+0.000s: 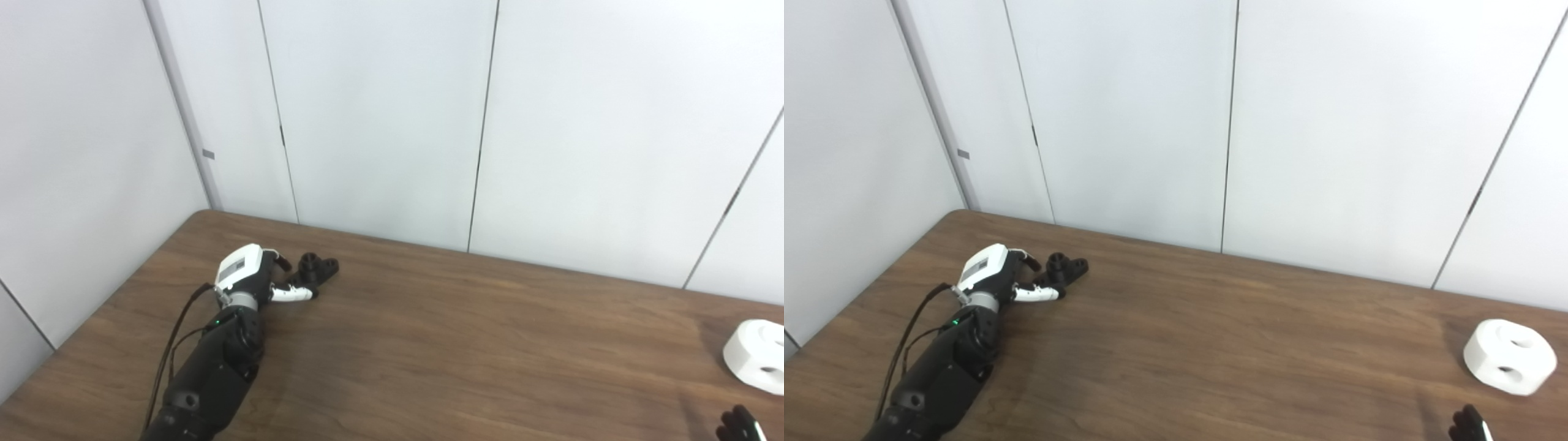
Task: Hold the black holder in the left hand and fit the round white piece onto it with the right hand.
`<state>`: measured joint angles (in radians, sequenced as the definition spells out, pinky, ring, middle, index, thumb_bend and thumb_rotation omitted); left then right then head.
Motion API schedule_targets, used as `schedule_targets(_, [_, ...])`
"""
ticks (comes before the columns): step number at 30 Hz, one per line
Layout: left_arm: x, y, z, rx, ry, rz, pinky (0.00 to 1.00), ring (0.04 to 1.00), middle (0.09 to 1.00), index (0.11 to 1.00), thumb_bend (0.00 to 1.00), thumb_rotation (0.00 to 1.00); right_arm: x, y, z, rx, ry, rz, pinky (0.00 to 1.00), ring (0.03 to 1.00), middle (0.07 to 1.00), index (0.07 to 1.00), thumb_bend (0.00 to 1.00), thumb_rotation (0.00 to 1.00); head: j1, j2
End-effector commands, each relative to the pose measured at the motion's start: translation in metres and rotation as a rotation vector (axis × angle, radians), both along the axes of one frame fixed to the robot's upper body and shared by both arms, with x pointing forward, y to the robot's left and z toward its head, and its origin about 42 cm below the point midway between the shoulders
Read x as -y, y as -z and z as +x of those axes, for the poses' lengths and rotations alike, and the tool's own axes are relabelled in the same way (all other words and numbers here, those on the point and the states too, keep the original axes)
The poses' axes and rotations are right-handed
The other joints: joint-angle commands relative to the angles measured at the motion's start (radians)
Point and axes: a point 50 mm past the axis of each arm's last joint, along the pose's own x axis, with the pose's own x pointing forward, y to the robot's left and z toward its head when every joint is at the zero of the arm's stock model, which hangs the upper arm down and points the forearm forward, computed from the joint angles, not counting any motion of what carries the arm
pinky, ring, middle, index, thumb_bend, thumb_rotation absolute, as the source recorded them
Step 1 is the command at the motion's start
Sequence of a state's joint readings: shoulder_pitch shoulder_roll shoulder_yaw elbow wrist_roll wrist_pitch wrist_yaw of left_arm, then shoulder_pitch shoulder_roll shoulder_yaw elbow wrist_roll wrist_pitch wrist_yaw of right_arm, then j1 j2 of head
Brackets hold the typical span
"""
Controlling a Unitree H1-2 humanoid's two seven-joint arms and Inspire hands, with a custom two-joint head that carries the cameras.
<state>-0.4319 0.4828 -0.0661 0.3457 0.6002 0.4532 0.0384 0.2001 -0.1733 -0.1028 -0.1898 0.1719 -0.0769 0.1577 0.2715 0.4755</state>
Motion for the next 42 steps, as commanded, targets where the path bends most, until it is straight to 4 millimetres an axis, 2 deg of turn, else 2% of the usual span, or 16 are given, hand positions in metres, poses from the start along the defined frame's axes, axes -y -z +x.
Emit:
schedule_targets(1, [-0.0014, -0.027, 0.0112, 0.071, 0.016, 0.023, 1.0, 0.947, 0.899, 0.674, 0.86, 0.32, -0.0044, 0.0118, -0.0101, -0.039, 0.007, 0.024, 1.0, 1.0, 1.0, 1.0, 0.61, 1.0, 0.001, 0.0])
schedule_targets(18, [0.0019, -0.0249, 0.0114, 0.064, 0.06, 0.031, 1.0, 0.942, 0.873, 0.694, 0.85, 0.29, -0.0051, 0.0095, -0.012, -0.053, 0.011, 0.029, 1.0, 1.0, 1.0, 1.0, 0.62, 1.0, -0.003, 0.01])
schedule_targets(27, [0.0031, -0.0226, 0.0131, 0.058, 0.064, 0.038, 1.0, 0.936, 0.867, 0.654, 0.83, 0.27, -0.0061, 0.0079, -0.0118, -0.052, 0.014, 0.028, 1.0, 1.0, 1.0, 1.0, 0.61, 1.0, -0.004, 0.012])
schedule_targets(33, [0.0034, -0.0223, 0.0123, 0.067, 0.045, 0.006, 1.0, 0.932, 0.845, 0.605, 0.81, 0.21, -0.0056, 0.0061, -0.0128, -0.056, 0.019, 0.04, 1.0, 1.0, 1.0, 1.0, 0.61, 1.0, 0.0, 0.017])
schedule_targets(35, [0.0031, -0.0218, 0.0123, 0.067, 0.036, -0.007, 1.0, 0.938, 0.839, 0.576, 0.79, 0.18, -0.0055, 0.0058, -0.0131, -0.05, 0.021, 0.051, 1.0, 1.0, 1.0, 1.0, 0.6, 1.0, 0.0, 0.018])
schedule_targets(36, [0.003, -0.0215, 0.0123, 0.071, 0.035, -0.013, 1.0, 0.941, 0.837, 0.533, 0.66, 0.13, -0.0056, 0.0057, -0.0131, -0.046, 0.022, 0.057, 1.0, 1.0, 1.0, 1.0, 0.59, 1.0, 0.0, 0.018])
schedule_targets(38, [0.0028, -0.0212, 0.0115, 0.085, 0.042, -0.024, 1.0, 0.943, 0.831, 0.498, 0.56, 0.08, -0.0052, 0.0063, -0.013, -0.041, 0.023, 0.066, 1.0, 1.0, 1.0, 1.0, 0.58, 1.0, 0.001, 0.018])
schedule_targets(42, [0.002, -0.0203, 0.0091, 0.104, 0.053, -0.049, 1.0, 0.958, 0.835, 0.485, 0.52, 0.05, -0.0046, 0.0066, -0.0136, -0.042, 0.027, 0.07, 1.0, 1.0, 1.0, 1.0, 0.6, 1.0, 0.002, 0.021])
